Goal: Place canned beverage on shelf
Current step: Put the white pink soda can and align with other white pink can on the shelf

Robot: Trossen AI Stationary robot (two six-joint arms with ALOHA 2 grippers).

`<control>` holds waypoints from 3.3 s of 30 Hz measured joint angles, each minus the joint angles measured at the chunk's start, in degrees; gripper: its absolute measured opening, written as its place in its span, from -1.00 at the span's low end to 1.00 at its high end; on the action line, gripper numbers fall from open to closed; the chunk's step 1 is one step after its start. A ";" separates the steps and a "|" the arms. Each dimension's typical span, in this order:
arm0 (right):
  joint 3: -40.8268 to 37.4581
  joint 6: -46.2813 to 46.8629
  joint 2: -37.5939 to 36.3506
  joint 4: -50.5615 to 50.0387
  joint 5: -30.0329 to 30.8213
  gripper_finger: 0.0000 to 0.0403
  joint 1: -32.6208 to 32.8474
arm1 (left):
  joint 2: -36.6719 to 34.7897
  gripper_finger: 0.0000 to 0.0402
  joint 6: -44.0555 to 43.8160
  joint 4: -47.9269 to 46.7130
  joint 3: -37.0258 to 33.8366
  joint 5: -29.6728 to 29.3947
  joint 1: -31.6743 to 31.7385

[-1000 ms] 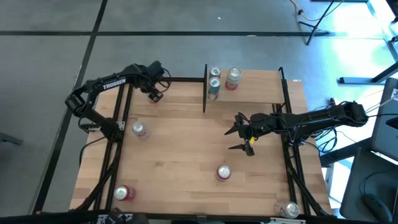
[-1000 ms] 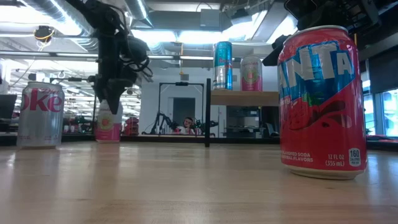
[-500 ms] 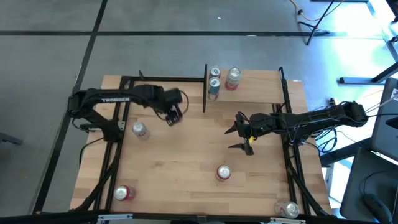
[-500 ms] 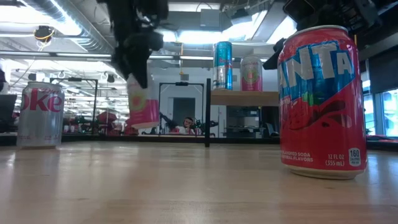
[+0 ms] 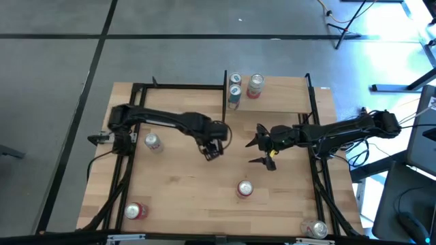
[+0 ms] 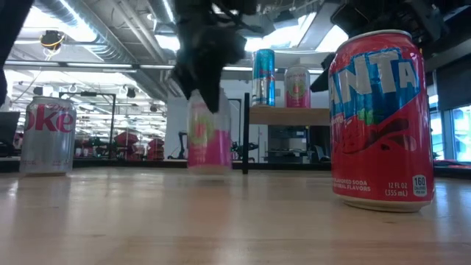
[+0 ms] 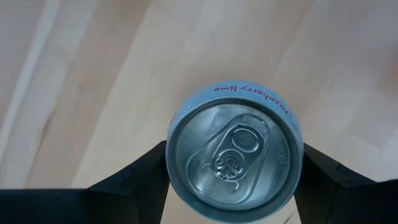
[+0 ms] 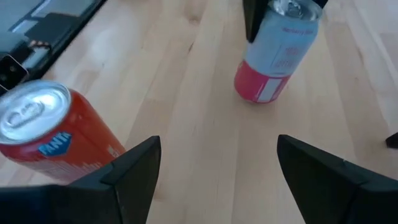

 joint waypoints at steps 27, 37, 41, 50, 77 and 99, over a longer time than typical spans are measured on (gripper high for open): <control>0.00 0.15 1.87 1.35 0.47 0.50 -0.01 | -2.07 0.67 4.83 -2.98 6.06 -6.56 -7.43; 0.02 1.88 5.51 11.35 1.14 0.50 -0.03 | -14.07 0.67 1.48 6.71 -16.29 -15.05 -10.88; 0.00 1.88 11.38 19.92 1.14 0.50 -0.03 | -19.29 0.67 0.50 23.37 -31.21 -17.50 -11.99; 2.42 1.88 23.99 38.09 1.40 0.50 -0.03 | -20.59 0.67 7.17 66.42 -52.26 -19.21 -12.41; 8.22 0.06 34.06 41.69 7.81 0.51 -0.03 | -20.21 0.67 12.24 81.05 -56.03 -19.65 -12.18; 9.58 1.36 32.02 35.77 8.70 0.50 -0.05 | -20.21 0.67 12.27 80.99 -56.03 -18.67 -12.18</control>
